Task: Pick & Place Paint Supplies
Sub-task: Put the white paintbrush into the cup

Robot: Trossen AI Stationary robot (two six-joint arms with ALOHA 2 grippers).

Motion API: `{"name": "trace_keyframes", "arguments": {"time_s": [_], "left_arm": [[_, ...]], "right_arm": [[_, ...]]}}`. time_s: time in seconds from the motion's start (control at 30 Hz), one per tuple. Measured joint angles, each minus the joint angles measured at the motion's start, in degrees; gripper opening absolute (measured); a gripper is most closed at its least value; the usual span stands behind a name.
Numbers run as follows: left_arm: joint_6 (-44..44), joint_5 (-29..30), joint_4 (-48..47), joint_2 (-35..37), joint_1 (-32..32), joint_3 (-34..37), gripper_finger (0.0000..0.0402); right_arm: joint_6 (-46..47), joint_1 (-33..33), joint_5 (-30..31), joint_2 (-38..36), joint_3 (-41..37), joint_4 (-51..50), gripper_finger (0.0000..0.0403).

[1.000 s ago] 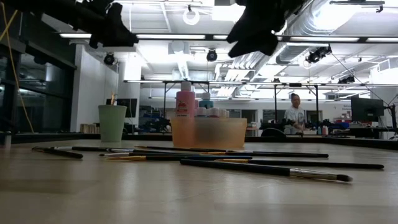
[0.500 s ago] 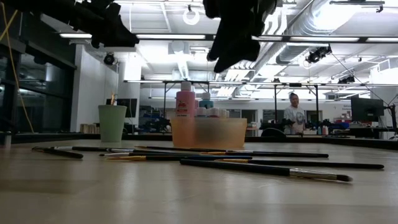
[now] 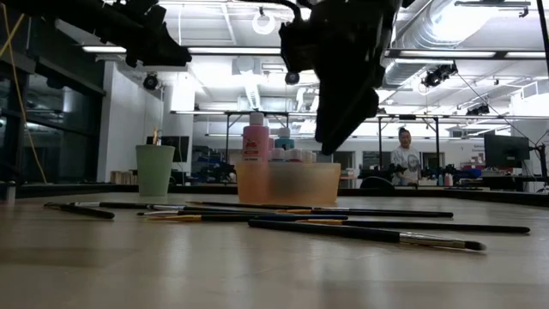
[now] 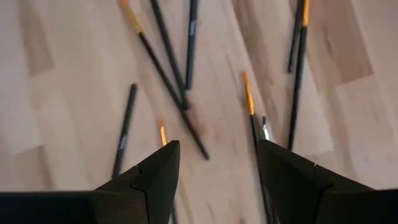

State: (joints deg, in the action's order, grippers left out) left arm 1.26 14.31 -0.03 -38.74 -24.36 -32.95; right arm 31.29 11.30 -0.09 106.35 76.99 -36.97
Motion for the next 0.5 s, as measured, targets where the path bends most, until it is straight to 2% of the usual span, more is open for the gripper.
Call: {"name": "trace_keyframes", "arguments": {"time_s": [0.23,0.33,0.5], "left_arm": [[0.0,0.0,-0.1,0.0,0.0,0.0,0.0157],[0.0,0.0,-0.2,0.0,0.0,0.0,0.0157],[0.0,0.0,-0.2,0.0,0.0,0.0,0.0157]], "right_arm": [[3.1,0.2,8.9,1.4,-0.1,-0.1,0.0205],[2.2,0.3,9.4,2.9,-0.1,0.4,0.0194],[1.5,0.3,6.4,5.3,-0.2,0.8,0.0168]]}}
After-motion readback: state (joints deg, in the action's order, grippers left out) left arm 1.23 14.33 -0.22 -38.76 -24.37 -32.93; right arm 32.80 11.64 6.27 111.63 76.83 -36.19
